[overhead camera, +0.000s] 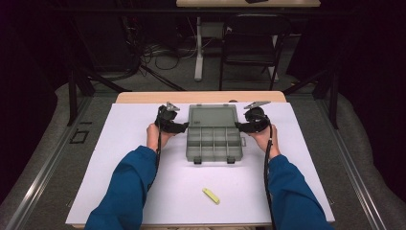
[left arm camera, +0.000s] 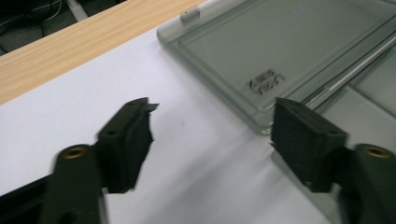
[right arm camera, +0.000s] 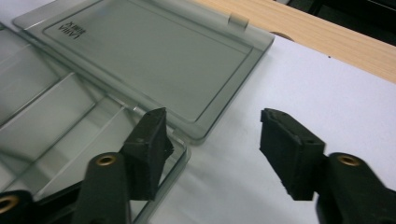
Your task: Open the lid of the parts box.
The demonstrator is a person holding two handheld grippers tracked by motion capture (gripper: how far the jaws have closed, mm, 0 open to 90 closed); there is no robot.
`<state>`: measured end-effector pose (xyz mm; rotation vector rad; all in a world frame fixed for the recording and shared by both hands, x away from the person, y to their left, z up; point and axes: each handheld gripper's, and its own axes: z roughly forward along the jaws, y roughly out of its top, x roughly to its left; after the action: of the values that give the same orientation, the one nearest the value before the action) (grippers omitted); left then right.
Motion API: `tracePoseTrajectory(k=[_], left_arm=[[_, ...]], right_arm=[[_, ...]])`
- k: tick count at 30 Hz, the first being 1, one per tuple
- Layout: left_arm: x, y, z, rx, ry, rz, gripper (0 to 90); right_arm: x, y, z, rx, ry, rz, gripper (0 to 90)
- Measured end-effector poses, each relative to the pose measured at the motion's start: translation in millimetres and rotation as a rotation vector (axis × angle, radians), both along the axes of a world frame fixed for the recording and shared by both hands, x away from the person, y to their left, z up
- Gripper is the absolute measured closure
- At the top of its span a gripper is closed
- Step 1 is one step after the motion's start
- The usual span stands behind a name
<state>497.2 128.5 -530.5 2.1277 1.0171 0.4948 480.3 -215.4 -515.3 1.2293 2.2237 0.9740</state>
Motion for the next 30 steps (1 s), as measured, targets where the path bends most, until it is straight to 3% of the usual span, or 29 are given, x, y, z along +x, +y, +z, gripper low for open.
tracePoseTrajectory(k=[8,14,18,21,30], left_arm=[[-21.7,18.1,1.6,0.028,-0.015,-0.02,15.6],[-39.6,30.2,0.8,0.037,-0.019,-0.031,12.2],[-61.8,38.4,-2.9,0.075,-0.03,-0.048,9.9],[-71.7,41.6,-4.7,0.081,-0.028,-0.059,8.1],[-116.4,53.1,-10.4,0.141,-0.053,-0.074,4.2]], right_arm=[[-25.0,-10.7,5.9,0.025,0.002,0.038,21.6],[-41.6,-15.6,6.6,0.033,0.004,0.051,16.2],[-58.5,-20.7,4.2,0.042,0.002,0.065,13.6],[-65.9,-21.5,3.1,0.048,0.0,0.072,12.3],[-99.0,-16.6,-3.7,0.022,0.012,0.118,5.9]])
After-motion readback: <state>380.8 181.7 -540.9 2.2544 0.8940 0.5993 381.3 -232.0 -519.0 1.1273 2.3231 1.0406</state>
